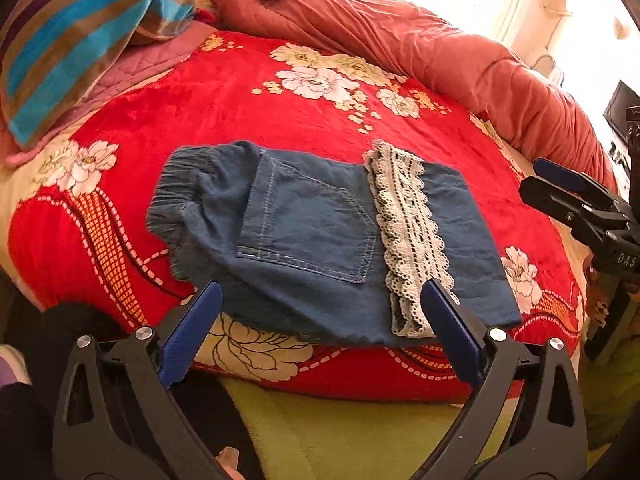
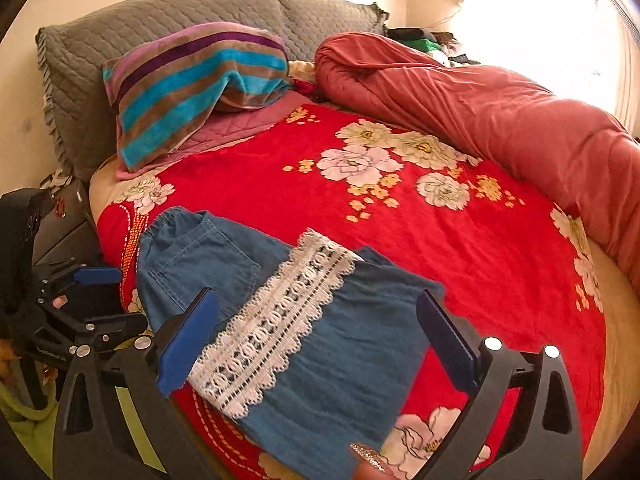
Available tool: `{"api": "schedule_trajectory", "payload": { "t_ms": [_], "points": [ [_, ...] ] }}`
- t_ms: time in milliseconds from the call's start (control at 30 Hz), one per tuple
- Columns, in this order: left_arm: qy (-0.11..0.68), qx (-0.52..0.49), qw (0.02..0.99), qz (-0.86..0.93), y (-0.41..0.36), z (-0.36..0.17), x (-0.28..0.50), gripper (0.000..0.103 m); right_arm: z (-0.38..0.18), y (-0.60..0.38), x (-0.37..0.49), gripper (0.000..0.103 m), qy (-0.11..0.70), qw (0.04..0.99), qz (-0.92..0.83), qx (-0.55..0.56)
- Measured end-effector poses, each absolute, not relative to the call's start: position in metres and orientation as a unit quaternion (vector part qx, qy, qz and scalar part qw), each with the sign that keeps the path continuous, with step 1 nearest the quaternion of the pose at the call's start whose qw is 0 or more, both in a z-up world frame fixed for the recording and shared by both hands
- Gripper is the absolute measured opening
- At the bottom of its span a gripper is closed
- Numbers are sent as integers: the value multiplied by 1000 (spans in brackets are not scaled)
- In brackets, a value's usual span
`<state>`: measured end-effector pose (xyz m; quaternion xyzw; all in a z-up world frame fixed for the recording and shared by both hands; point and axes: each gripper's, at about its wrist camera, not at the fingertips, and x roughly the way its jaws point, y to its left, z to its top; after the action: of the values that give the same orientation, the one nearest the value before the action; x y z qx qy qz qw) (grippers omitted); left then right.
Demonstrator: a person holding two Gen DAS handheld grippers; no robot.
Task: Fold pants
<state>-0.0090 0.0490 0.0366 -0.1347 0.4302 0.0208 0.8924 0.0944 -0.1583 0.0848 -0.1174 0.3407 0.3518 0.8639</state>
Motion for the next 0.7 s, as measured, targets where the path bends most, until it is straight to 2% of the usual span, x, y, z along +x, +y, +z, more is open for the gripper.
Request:
{"api": "schedule_trajectory", "payload": {
  "t_ms": [700],
  "points": [
    [449,-225,863,58,111,0,-6,93,66,-38,123,98,388,792,440,-171]
  ]
}}
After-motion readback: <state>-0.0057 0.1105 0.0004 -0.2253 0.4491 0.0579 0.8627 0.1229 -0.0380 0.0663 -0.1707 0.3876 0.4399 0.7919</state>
